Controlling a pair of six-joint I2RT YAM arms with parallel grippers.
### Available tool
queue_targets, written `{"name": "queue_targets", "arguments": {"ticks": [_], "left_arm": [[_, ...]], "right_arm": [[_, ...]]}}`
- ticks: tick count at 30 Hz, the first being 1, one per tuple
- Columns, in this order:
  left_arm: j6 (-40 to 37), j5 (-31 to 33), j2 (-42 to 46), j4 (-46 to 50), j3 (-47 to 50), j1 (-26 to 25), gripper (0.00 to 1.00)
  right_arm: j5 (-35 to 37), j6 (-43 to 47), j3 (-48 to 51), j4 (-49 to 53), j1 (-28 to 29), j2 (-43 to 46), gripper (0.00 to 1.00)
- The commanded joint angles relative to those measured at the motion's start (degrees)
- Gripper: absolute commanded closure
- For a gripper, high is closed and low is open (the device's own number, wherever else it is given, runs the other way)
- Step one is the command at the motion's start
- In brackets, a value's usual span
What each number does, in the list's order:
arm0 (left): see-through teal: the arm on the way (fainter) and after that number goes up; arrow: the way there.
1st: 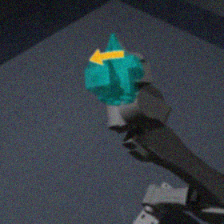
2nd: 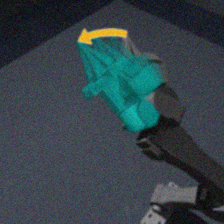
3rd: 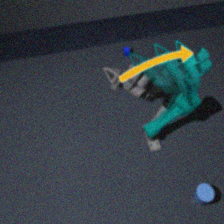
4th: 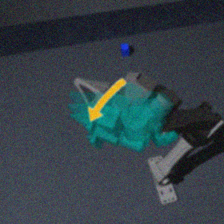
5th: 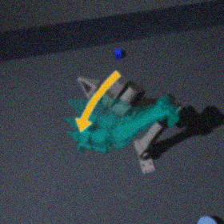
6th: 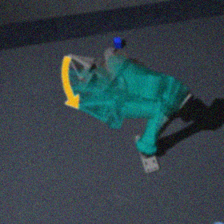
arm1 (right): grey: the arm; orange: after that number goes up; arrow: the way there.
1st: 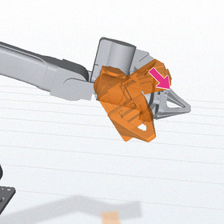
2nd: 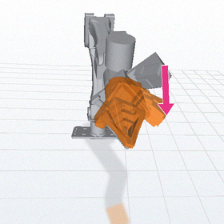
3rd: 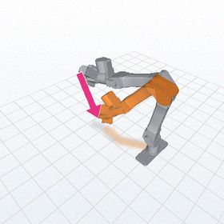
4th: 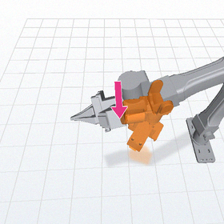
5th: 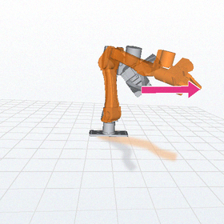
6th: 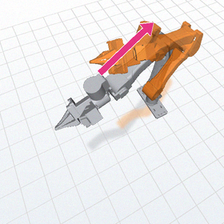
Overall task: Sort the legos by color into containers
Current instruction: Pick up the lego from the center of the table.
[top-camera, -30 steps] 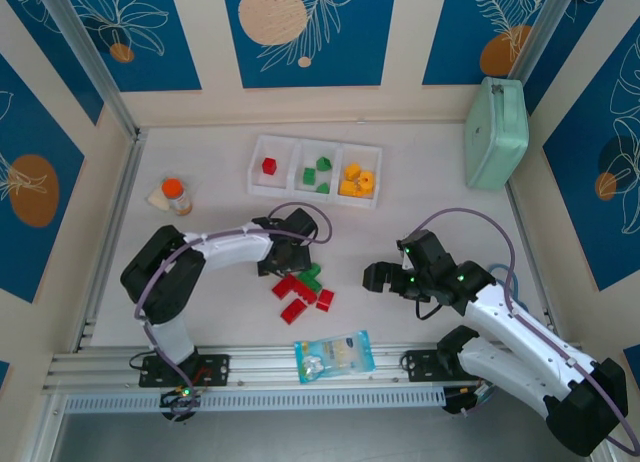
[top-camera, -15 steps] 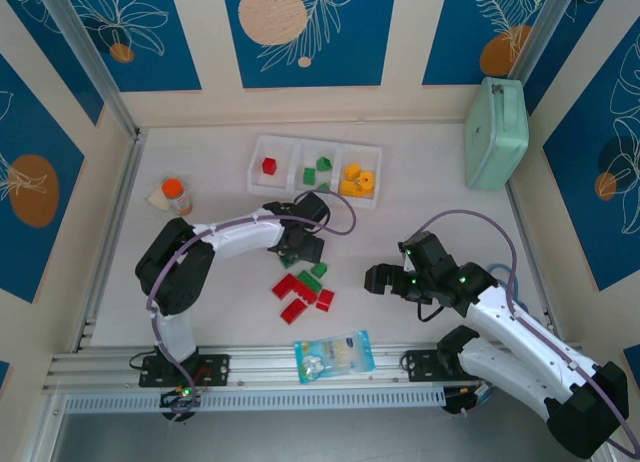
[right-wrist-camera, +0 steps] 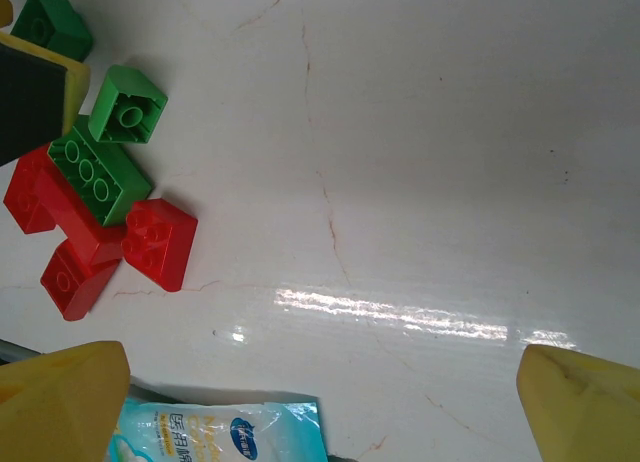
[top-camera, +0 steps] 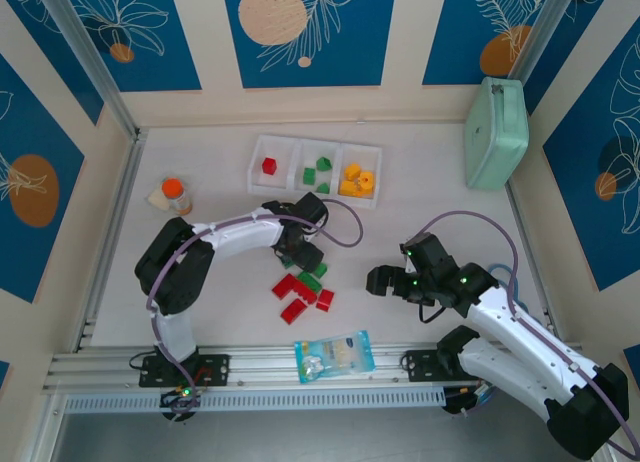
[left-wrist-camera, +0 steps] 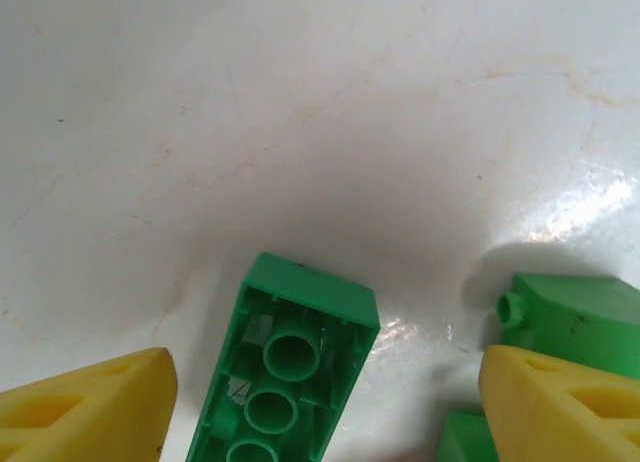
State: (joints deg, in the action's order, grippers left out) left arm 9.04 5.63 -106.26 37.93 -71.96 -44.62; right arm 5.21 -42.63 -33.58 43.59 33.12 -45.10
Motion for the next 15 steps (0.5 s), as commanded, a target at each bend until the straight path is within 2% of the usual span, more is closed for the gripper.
{"name": "queue_targets", "arguments": {"ticks": [1, 5, 10, 15], "left_arm": [[-3.5, -2.47, -1.4, 2.36, -0.02, 1.25, 0.25], [-2.82, -3.07, -0.94, 1.74, 1.0, 4.24, 0.37], [-2.71, -4.4, -0.58, 1.48, 1.84, 7.23, 0.4], [-3.95, -6.95, -0.79, 1.39, 2.33, 7.46, 0.43]], "right_arm": [[0.41, -0.29, -1.06, 1.62, -0.25, 0.4, 0.0], [0.63, -0.15, -1.56, 1.87, -0.22, 0.02, 0.0], [0.54, -0.19, -1.92, 1.83, -0.25, -0.55, 0.0], [0.19, -0.35, -2.21, 0.99, -0.17, -1.55, 0.0]]}}
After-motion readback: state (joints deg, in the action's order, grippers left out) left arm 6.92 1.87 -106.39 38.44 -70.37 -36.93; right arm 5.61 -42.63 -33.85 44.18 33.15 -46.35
